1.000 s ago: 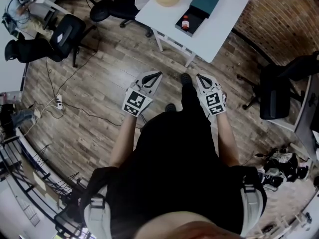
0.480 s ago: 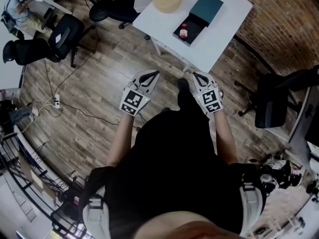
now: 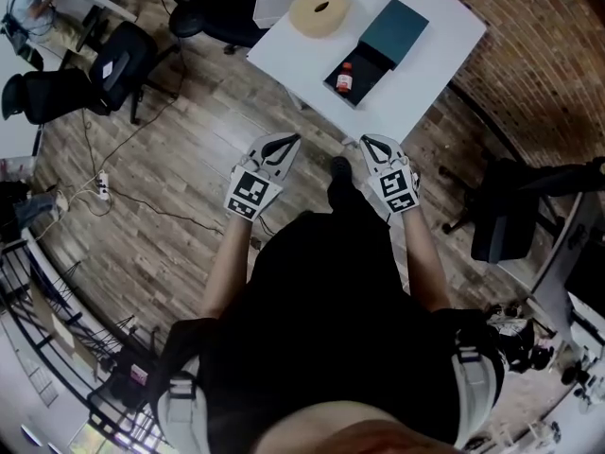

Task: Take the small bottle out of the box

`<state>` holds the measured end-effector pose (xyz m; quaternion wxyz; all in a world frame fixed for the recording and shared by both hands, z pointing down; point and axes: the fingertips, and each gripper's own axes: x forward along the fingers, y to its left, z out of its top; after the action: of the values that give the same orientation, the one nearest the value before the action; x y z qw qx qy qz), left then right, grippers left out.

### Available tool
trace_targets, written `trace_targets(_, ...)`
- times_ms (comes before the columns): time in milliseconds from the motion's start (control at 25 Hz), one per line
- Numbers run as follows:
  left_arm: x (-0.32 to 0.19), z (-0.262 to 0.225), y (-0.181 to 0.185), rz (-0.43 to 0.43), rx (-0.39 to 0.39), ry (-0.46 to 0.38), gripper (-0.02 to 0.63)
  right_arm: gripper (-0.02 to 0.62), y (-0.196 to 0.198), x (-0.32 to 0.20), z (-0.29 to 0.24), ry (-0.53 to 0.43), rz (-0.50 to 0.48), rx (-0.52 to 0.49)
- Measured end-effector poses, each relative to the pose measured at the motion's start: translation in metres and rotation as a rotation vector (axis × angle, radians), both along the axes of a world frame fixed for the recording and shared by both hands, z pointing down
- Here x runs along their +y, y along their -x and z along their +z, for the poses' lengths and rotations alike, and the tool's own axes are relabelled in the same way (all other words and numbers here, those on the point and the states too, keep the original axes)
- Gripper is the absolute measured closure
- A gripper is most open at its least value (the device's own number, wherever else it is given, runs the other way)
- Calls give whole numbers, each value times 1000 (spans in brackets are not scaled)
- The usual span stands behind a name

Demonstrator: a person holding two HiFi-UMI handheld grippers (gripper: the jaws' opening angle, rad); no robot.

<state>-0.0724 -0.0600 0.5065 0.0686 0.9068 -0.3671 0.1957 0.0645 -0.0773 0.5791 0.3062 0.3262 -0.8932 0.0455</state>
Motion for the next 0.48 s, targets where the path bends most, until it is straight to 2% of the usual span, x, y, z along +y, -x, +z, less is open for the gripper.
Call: trace_targets(480, -48, 4, -4, -79, -11, 22, 586, 597, 5, -56, 7, 13, -101, -18)
